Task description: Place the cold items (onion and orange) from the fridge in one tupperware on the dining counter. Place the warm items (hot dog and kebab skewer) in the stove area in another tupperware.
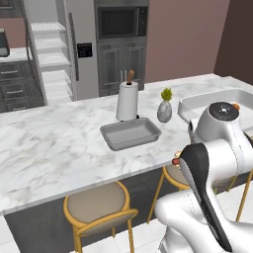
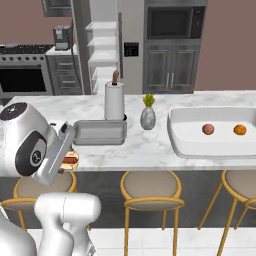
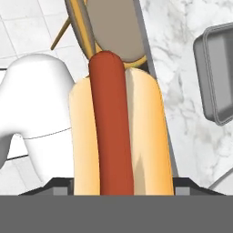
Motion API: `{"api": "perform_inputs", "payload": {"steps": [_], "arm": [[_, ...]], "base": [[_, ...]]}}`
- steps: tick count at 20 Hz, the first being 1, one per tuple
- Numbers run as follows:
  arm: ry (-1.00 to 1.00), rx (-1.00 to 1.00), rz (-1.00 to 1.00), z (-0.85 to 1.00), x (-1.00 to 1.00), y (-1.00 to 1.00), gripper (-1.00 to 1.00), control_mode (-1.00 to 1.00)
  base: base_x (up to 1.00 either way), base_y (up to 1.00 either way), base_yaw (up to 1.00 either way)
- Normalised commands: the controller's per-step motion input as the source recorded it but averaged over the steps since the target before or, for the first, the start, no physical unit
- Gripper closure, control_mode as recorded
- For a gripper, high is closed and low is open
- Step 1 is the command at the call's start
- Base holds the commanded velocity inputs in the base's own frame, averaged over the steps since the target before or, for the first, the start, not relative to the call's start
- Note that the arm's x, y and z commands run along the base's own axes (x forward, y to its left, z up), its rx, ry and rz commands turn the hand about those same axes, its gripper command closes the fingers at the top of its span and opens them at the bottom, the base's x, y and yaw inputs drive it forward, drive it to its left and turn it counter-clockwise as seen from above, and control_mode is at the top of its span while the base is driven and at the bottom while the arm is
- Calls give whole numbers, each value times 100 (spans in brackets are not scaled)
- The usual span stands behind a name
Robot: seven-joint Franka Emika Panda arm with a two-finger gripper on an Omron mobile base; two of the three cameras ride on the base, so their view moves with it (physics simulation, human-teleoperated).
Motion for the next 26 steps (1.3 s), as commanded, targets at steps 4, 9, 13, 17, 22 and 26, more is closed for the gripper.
{"api": "perform_inputs", "payload": {"steps": [4, 9, 13, 17, 22, 26], "arm": [[-8, 20, 2, 6, 54, -2, 100, -100], [-8, 15, 5, 24, 80, 4, 100, -100], [3, 0, 0, 44, 91, 28, 100, -100], [11, 0, 0, 14, 99, 0, 100, -100], [20, 0, 1, -11, 100, 0, 100, -100], [17, 0, 3, -45, 100, 20, 100, -100]], "base": [[0, 0, 0], [0, 0, 0], [0, 0, 0], [0, 0, 0], [0, 0, 0], [0, 0, 0]]}}
